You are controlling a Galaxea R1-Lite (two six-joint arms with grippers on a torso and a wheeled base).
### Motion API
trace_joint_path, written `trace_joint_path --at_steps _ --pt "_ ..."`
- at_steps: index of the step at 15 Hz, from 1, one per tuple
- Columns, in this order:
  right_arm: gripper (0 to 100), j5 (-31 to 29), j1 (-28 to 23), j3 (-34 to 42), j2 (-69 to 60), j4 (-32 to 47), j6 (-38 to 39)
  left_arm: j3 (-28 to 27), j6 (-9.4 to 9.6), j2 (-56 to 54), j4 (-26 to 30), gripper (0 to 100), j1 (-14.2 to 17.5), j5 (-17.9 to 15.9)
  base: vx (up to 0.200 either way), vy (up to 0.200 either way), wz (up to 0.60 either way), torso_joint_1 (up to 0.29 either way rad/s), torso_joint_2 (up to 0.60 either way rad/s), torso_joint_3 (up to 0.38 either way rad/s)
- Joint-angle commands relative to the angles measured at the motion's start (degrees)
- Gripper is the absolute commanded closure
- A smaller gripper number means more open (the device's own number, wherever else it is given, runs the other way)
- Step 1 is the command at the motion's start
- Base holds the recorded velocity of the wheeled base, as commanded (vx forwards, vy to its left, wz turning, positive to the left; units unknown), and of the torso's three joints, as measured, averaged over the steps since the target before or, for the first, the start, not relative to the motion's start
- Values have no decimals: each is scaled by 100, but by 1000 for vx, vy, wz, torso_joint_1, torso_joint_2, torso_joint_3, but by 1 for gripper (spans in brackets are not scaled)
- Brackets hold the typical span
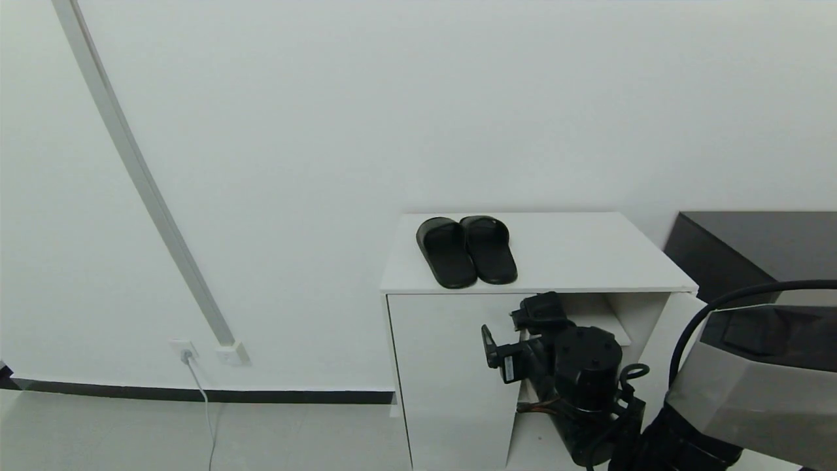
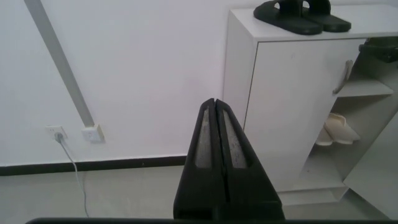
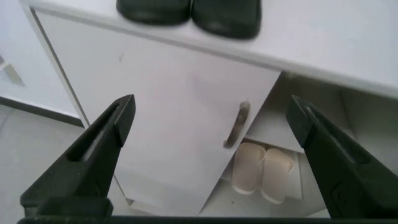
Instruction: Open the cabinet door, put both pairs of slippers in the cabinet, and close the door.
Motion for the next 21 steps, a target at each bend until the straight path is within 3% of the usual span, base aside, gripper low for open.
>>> trace_joint_path --at_steps 1,5,9,12,14,15,21 --pt "0 17 -24 -70 23 -19 -2 1 -5 -1 -1 100 1 -4 0 0 0 217 -496 -281" --pt "0 342 -156 -509 -74 306 -81 1 -14 -1 -1 100 1 5 0 0 0 35 -77 -39" --pt "0 395 -191 -2381 -654 3189 271 1 4 -1 -1 100 1 5 0 0 0 0 0 0" --pt "0 395 2 -3752 -917 5720 1062 1 4 -1 -1 100 1 5 0 0 0 0 0 0" --pt "0 395 64 -4446 -917 6766 1545 1 -5 -1 -1 100 -8 5 0 0 0 0 0 0" --pt "0 395 64 -4631 -900 7056 1695 1 -5 -1 -1 100 1 5 200 0 0 -2 -2 2" --pt "0 360 99 -4359 -689 6828 1712 1 4 -1 -1 100 1 5 200 0 0 2 -3 2"
